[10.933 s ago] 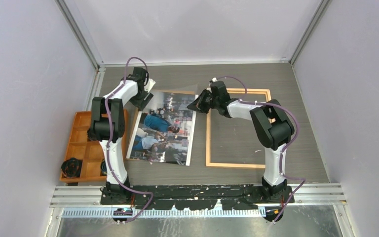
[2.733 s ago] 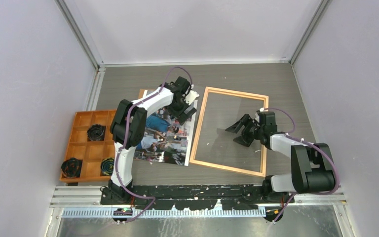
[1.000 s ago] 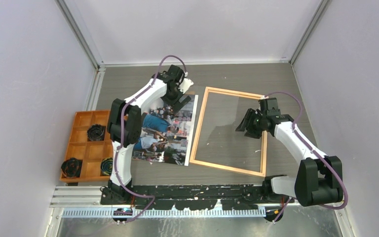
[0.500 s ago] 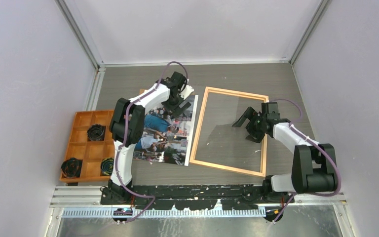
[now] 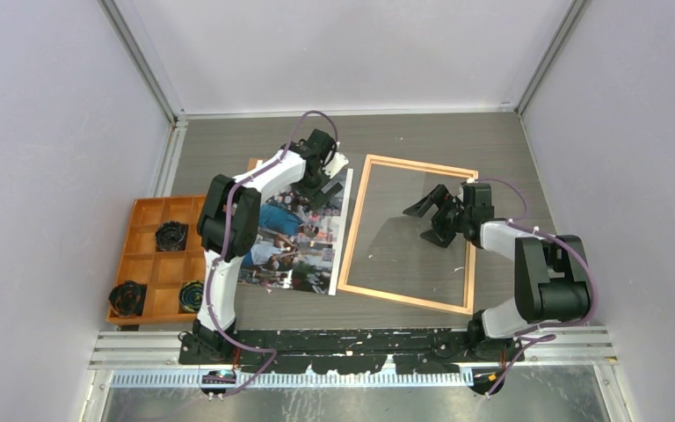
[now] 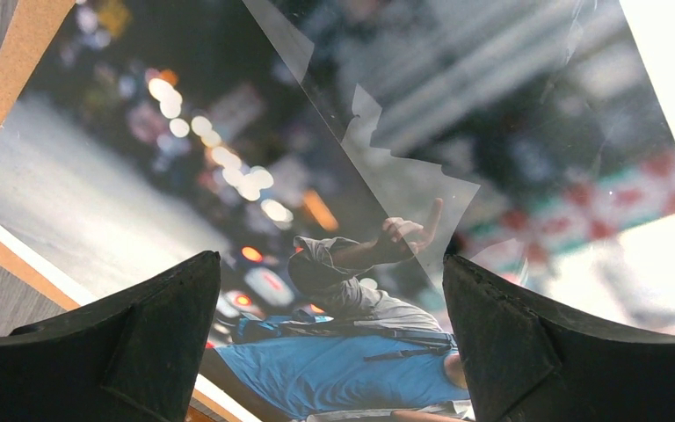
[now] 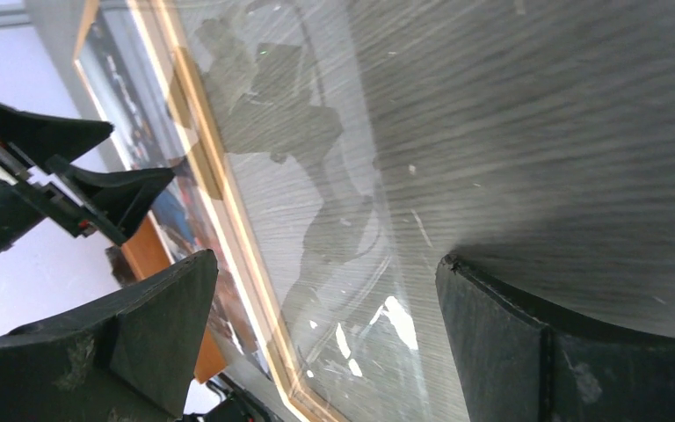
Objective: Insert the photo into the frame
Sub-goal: Pick up the photo frame item from the photo frame.
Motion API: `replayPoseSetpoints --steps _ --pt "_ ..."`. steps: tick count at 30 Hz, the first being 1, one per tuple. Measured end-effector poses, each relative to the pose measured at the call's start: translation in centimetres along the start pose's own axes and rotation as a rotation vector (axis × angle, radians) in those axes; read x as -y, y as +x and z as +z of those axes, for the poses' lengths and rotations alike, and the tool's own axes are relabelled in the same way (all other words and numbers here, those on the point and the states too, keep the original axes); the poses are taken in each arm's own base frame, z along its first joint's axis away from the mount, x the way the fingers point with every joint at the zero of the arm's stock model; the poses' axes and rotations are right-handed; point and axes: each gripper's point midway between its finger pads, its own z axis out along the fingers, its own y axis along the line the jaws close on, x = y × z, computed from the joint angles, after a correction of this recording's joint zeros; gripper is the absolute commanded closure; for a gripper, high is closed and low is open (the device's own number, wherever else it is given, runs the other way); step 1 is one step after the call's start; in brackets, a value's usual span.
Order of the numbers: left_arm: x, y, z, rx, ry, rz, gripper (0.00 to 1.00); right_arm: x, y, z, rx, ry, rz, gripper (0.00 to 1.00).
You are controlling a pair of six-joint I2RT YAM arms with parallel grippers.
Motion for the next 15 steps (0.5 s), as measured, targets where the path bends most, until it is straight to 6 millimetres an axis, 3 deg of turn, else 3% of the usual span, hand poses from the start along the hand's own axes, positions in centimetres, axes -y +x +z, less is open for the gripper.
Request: replayPoseSetpoints --steps 7,15 --pt "0.2 -0.1 0.0 0.000 -0.002 0.007 0.01 -1.9 0.8 1.5 -0.041 -0.125 0.008 0.05" --pt "0.2 -0.2 0.0 0.002 -0.005 0.011 0.01 -2.5 1.2 1.6 -0.045 -0.194 0.037 0.07"
